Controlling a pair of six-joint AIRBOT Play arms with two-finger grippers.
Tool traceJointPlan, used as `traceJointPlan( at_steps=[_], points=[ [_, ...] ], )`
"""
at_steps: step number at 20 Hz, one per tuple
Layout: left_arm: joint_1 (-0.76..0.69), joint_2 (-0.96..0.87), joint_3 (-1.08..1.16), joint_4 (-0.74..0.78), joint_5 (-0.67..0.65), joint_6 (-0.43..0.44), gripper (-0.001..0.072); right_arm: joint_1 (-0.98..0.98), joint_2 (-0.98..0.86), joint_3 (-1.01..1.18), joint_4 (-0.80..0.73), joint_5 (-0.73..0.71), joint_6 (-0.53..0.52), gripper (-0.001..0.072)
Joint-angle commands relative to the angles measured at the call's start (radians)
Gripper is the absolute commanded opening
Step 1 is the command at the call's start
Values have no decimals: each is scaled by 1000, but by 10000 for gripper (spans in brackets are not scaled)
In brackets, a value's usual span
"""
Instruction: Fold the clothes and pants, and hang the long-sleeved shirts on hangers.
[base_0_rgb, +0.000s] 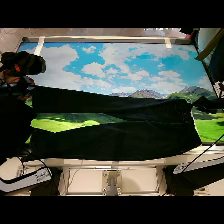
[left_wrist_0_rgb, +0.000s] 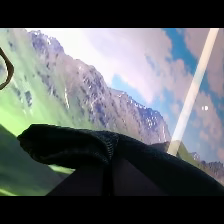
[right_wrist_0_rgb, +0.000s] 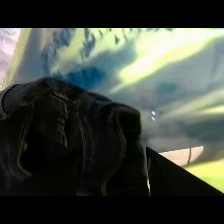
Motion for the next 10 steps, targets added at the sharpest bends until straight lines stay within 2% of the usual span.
traceJointPlan(
  at_steps=[1,3,4,5,6,8,10],
  points=[
    [-5,2,1,4,4,-24,16,34,-62,1,66,-44,-80,443],
    [-5,2,1,8,4,-24,16,42,-72,1,89,-49,-95,382],
    [-5,2,1,15,3,-25,16,46,-72,2,90,-51,-99,294],
    [-5,2,1,23,-2,-34,16,47,-72,5,94,-49,-103,99],
    [-4,5,1,40,-8,-57,16,47,-71,15,105,-48,-106,44],
    [-3,26,1,123,-8,-142,16,44,-66,55,106,-47,-91,41],
    [-3,58,1,290,-34,-250,15,39,-61,105,96,-49,-53,41]
  ],
)
